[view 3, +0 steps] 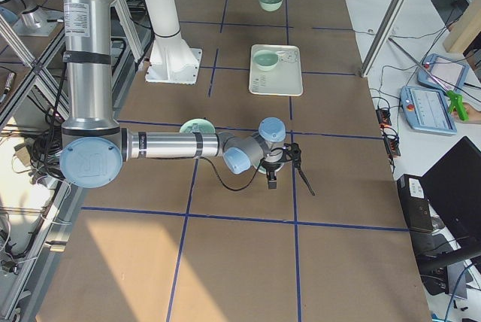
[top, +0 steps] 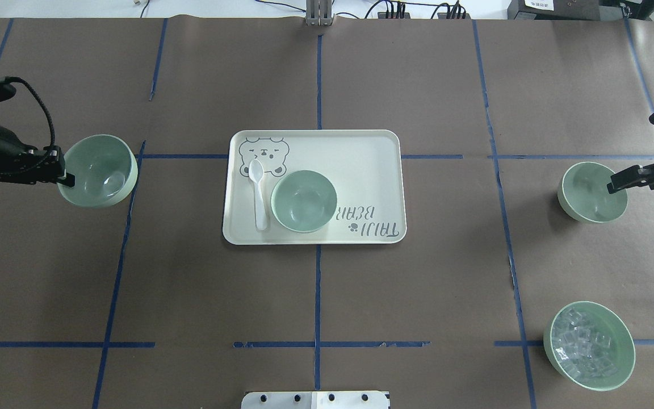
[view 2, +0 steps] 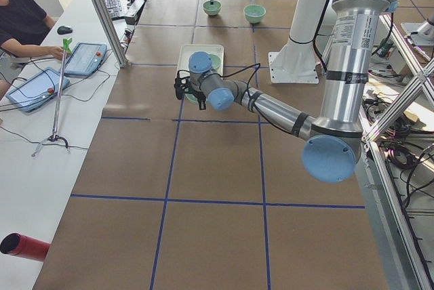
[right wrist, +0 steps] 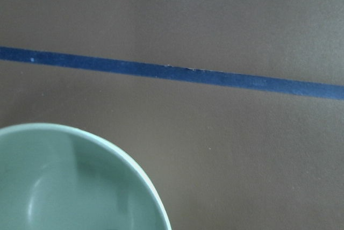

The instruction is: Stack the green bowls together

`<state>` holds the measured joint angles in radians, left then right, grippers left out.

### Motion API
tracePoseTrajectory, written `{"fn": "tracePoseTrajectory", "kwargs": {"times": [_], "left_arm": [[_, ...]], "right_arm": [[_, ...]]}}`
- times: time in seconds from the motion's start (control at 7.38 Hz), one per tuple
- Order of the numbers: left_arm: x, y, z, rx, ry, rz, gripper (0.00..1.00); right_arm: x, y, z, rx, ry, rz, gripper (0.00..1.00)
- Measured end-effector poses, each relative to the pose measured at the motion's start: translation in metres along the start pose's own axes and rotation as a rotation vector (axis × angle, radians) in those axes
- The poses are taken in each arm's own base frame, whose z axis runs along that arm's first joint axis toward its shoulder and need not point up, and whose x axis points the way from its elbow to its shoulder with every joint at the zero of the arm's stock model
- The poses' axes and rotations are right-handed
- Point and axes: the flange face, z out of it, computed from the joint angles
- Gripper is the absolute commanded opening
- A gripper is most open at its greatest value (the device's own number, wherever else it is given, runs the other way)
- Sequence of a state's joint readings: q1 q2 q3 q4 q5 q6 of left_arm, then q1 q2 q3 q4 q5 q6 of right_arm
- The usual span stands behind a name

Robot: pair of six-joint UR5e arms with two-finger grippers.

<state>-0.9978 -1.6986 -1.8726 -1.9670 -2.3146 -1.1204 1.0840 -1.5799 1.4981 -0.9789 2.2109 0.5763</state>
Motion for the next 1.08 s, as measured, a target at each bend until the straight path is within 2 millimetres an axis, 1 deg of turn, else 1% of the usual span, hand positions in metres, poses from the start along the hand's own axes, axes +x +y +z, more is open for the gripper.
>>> {"fn": "tracePoseTrajectory", "kwargs": {"times": [0.14,0.27,0.41,0.54,0.68,0.81,0.95,1.08], "left_arm": [[0.018,-0.006,-0.004,0.003,-0.004,-0.011,0.00],[0.030,-0.009,-0.005,0.004,-0.004,-0.018,0.00],[0.047,-0.013,-0.004,0.007,0.002,-0.039,0.00],[0.075,-0.014,0.002,0.006,0.013,-0.078,0.00],[0.118,-0.007,0.016,-0.007,0.023,-0.127,0.00],[0.168,0.005,0.030,-0.026,0.035,-0.187,0.00],[0.211,0.019,0.042,-0.044,0.048,-0.243,0.00],[0.241,0.033,0.053,-0.053,0.056,-0.275,0.00]], "right_arm": [[-0.006,-0.003,0.003,0.001,-0.012,-0.002,0.40],[-0.012,-0.006,0.002,0.002,-0.026,0.005,0.13],[-0.015,-0.008,0.001,0.001,-0.034,0.011,0.00],[-0.016,-0.008,0.001,-0.001,-0.039,0.013,0.00],[-0.017,-0.007,0.001,-0.005,-0.046,0.013,0.00],[-0.017,-0.006,0.000,-0.015,-0.061,0.015,0.00],[-0.015,-0.006,-0.004,-0.027,-0.087,0.021,0.00],[-0.010,-0.009,-0.013,-0.029,-0.116,0.037,0.00]]}}
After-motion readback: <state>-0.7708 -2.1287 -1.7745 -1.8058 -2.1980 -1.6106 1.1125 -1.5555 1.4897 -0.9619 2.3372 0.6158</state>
